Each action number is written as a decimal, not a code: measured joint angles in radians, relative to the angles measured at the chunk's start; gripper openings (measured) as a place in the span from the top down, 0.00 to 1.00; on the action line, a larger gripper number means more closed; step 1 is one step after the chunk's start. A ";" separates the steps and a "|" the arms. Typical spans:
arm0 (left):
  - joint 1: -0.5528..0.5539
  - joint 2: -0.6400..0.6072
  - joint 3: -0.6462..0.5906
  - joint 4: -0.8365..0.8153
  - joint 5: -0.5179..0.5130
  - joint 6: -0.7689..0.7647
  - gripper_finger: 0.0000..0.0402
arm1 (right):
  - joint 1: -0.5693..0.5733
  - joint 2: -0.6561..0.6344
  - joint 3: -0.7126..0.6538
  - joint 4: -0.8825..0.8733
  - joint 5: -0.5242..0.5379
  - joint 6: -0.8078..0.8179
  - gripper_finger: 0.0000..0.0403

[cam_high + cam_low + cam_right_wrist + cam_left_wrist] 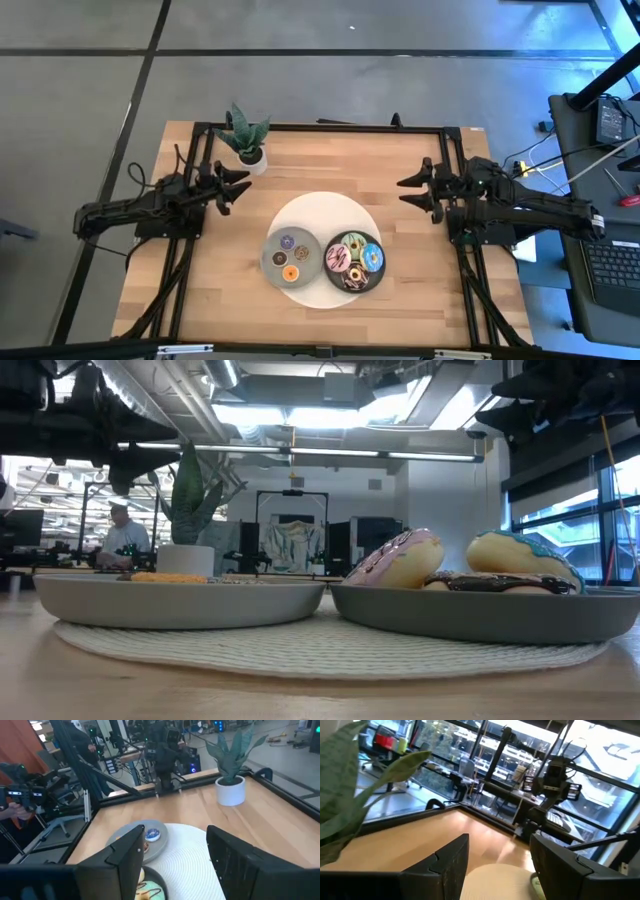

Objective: Pick & Place donuts
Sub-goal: Return to Home Position

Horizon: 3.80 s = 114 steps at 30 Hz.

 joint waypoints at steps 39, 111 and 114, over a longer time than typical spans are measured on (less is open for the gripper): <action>0.028 0.000 0.000 -0.045 -0.011 0.008 0.49 | -0.019 -0.148 -0.377 0.530 0.159 0.060 0.47; 0.028 0.000 0.000 -0.053 -0.009 0.123 0.49 | -0.024 -0.407 -0.373 0.108 0.394 -0.020 0.47; 0.028 0.000 0.000 -0.053 -0.009 0.123 0.49 | -0.024 -0.407 -0.373 0.108 0.394 -0.021 0.47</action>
